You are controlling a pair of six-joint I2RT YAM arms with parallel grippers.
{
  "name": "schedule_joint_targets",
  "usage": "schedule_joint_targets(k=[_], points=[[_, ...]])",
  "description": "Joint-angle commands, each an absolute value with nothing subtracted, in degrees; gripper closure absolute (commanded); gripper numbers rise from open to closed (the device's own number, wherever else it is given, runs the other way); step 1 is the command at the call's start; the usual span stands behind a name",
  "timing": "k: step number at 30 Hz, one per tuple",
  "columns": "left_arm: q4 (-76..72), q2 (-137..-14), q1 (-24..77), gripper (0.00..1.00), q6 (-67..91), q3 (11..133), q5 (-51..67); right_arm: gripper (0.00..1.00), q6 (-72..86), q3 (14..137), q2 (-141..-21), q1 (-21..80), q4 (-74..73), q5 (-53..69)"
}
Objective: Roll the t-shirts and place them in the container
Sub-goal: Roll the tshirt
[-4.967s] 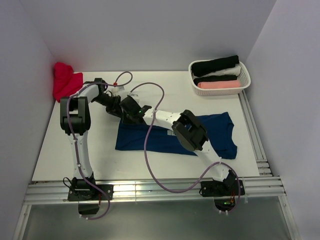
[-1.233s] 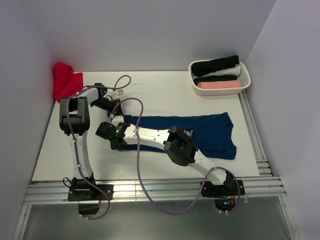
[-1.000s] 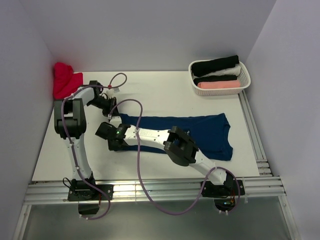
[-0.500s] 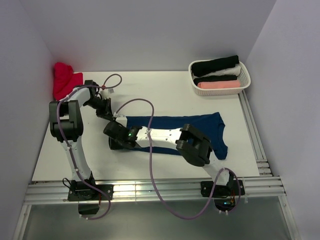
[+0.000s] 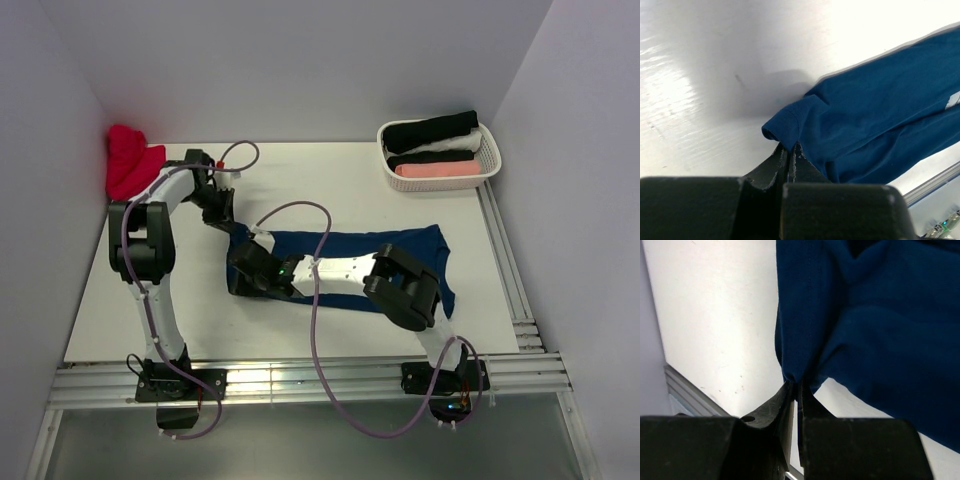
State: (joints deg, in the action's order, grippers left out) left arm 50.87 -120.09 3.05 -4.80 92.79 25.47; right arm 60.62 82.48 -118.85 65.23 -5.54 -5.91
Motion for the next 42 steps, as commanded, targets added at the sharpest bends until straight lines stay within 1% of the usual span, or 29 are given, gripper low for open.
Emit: schedule_joint_targets(k=[1,20,28,36,39,42], points=[[49.7,-118.4,4.2,1.00,-3.5,95.6,23.1,0.92,63.9,79.1,-113.0,65.0,-0.2,-5.3],[51.6,-120.2,9.9,1.00,-2.2,100.0,20.0,0.93,70.3,64.4,-106.6,63.8,13.2,-6.7],[52.6,-121.4,11.7,1.00,-2.8,102.0,19.0,0.94,71.5,63.5,-105.6,63.6,13.8,-7.6],[52.1,-122.5,14.1,1.00,-2.9,101.3,18.0,0.94,74.6,58.2,-103.7,63.6,14.9,-9.3],[51.8,-122.8,14.8,0.97,-3.0,101.2,17.6,0.94,75.8,56.3,-103.2,63.5,15.6,-10.0],[51.6,-123.0,15.2,0.86,-3.1,101.2,17.8,0.93,76.9,54.7,-102.9,63.6,16.0,-10.5]])
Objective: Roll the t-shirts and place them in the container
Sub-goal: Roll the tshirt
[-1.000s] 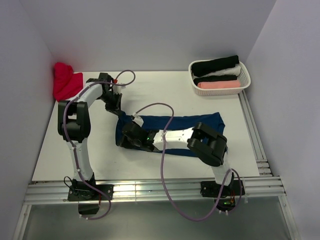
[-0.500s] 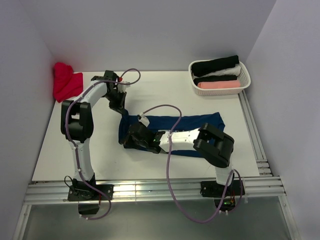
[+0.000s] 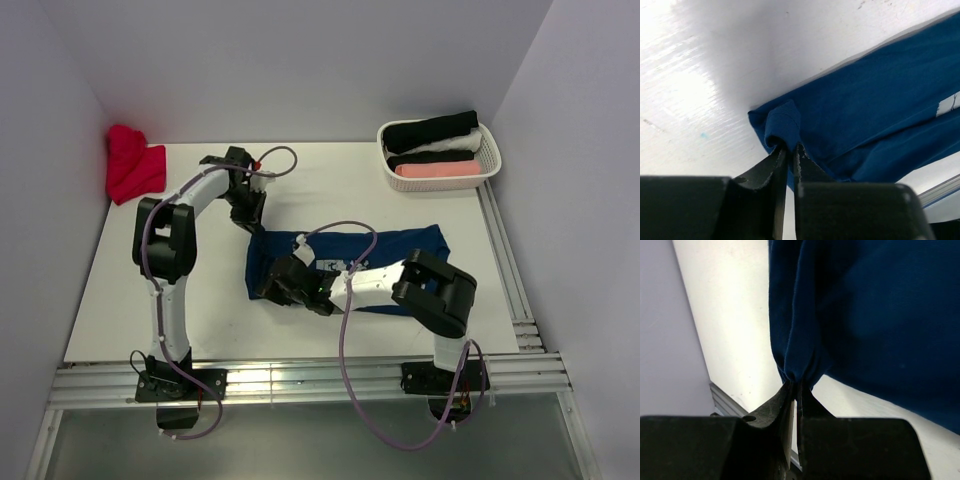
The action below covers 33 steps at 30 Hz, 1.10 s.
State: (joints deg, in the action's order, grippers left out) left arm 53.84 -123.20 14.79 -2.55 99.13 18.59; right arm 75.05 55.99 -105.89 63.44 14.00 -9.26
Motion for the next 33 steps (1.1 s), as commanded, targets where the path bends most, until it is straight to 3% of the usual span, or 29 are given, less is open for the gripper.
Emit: schedule_joint_targets(k=[1,7,10,18,25,33], points=[[51.2,-123.0,15.2,0.78,-3.3,101.2,18.1,0.93,77.4,54.3,-103.0,63.7,16.4,-10.5],[50.7,-121.4,15.3,0.49,-4.7,102.1,20.8,0.92,78.7,52.5,-102.9,63.6,17.1,-11.0],[51.0,-119.3,15.3,0.39,-5.4,103.2,22.1,0.88,79.0,52.3,-102.9,63.7,16.9,-11.4],[52.9,-115.0,11.7,0.38,-7.2,103.3,25.7,0.80,80.5,50.3,-100.6,63.6,16.2,-13.8],[52.9,-112.2,6.9,0.43,-10.8,95.0,28.7,0.52,80.4,50.7,-97.6,63.8,11.4,-16.6],[54.1,-111.4,4.3,0.44,-16.5,86.6,35.2,0.46,75.7,58.0,-94.2,65.6,-4.2,-23.6]])
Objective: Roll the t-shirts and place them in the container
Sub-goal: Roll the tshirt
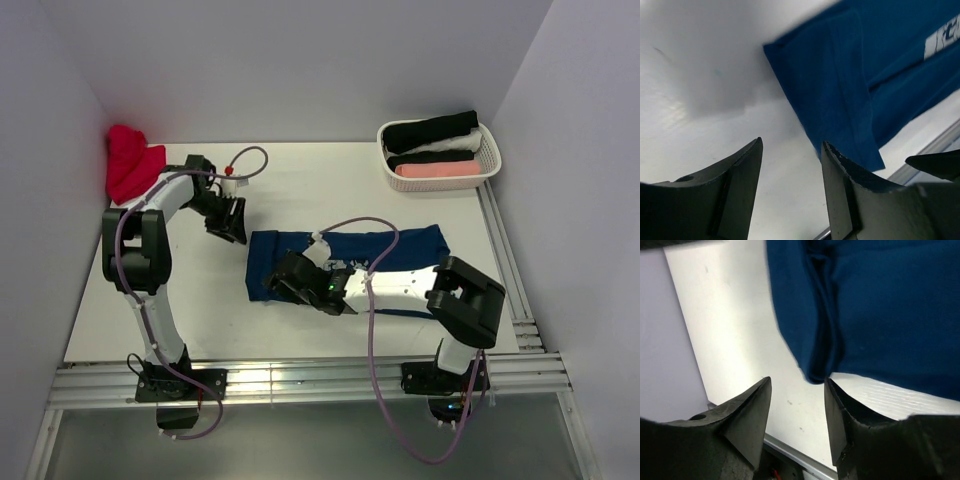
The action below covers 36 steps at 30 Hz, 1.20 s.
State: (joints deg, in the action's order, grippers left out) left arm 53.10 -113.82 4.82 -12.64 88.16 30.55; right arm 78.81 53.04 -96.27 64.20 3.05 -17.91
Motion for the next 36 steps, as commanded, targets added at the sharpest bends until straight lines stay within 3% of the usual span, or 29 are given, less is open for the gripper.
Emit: schedule_joint_targets(k=[1,3,9,20,23,28,36], points=[[54.1,-111.3,4.3,0.44,-16.9,85.7,35.8,0.44,74.8,59.4,-95.6,65.9,-5.5,-23.8],[54.1,-111.4,4.2,0.43,-17.1,84.8,36.7,0.43,72.7,64.2,-97.6,66.1,-9.1,-23.6],[52.9,-114.5,4.1,0.41,-15.9,83.8,39.1,0.55,67.9,75.6,-106.1,66.0,-16.3,-23.0],[51.6,-122.8,4.2,0.39,-13.0,89.3,42.1,0.50,65.4,76.6,-110.7,65.2,-19.2,-19.6],[51.2,-123.7,4.4,0.40,-12.5,89.8,41.5,0.57,64.9,74.2,-111.2,64.3,-16.4,-17.8],[50.3,-124.5,4.7,0.41,-11.5,89.6,40.0,0.78,64.2,72.2,-109.6,62.1,-15.9,-17.4],[49.1,-123.7,5.2,0.42,-11.0,89.1,37.6,0.85,62.0,73.4,-109.2,60.0,-18.3,-18.9]])
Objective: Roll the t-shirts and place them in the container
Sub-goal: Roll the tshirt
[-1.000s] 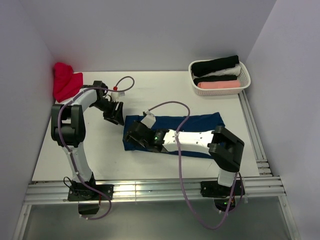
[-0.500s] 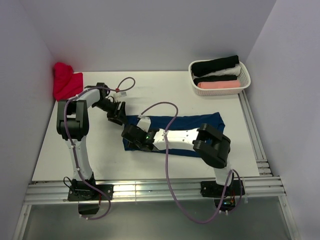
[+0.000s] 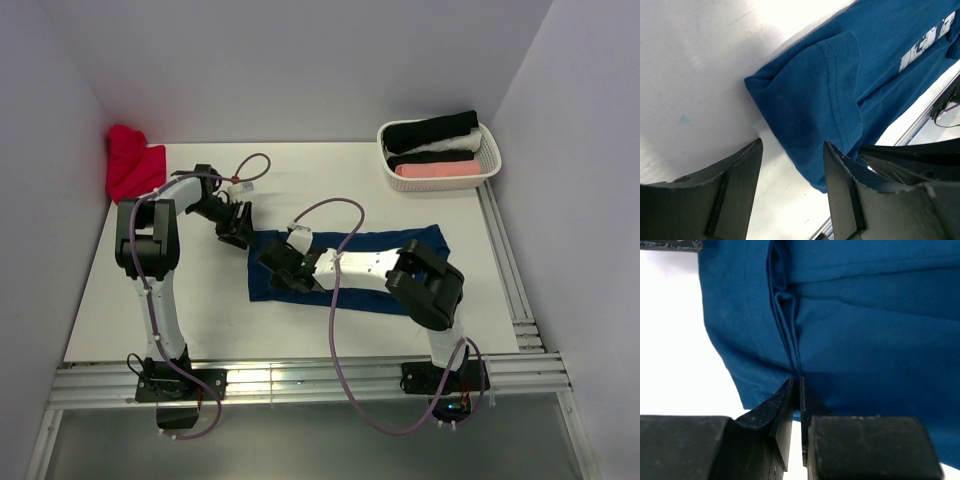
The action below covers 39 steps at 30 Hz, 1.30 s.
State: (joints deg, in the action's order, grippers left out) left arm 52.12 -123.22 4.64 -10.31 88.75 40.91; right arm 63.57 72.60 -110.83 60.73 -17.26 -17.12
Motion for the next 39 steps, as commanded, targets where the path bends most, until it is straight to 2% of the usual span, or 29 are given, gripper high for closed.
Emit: schedule_joint_targets(k=[1,4,5,9,12,23,32,36,39], points=[[49.2,-123.7,5.2,0.42,-11.0,89.1,37.6,0.85,61.7,73.8,-109.5,59.5,-18.5,-18.5],[49.7,-123.7,5.2,0.42,-11.3,89.2,37.3,0.81,60.6,74.8,-110.9,59.5,-18.5,-17.5],[49.7,-123.7,5.3,0.42,-11.4,89.3,37.2,0.75,60.6,75.1,-111.1,59.7,-19.1,-17.6],[49.9,-124.0,5.3,0.43,-11.6,89.6,37.0,0.59,60.4,77.2,-111.1,61.4,-22.6,-19.8],[50.3,-124.0,5.3,0.43,-11.7,89.9,36.7,0.54,60.1,79.6,-110.7,63.0,-24.6,-20.7],[50.5,-123.6,5.3,0.43,-11.8,90.3,36.4,0.53,61.6,89.8,-113.2,68.7,-32.9,-24.3],[50.5,-123.4,5.4,0.44,-11.7,90.1,36.1,0.53,60.1,95.7,-121.9,68.3,-34.2,-22.8],[50.5,-123.4,5.4,0.44,-11.6,90.0,36.1,0.55,59.2,99.2,-125.0,68.3,-35.1,-20.9],[50.2,-123.3,5.4,0.44,-11.6,89.7,36.0,0.62,59.6,99.1,-125.3,68.6,-34.1,-20.2]])
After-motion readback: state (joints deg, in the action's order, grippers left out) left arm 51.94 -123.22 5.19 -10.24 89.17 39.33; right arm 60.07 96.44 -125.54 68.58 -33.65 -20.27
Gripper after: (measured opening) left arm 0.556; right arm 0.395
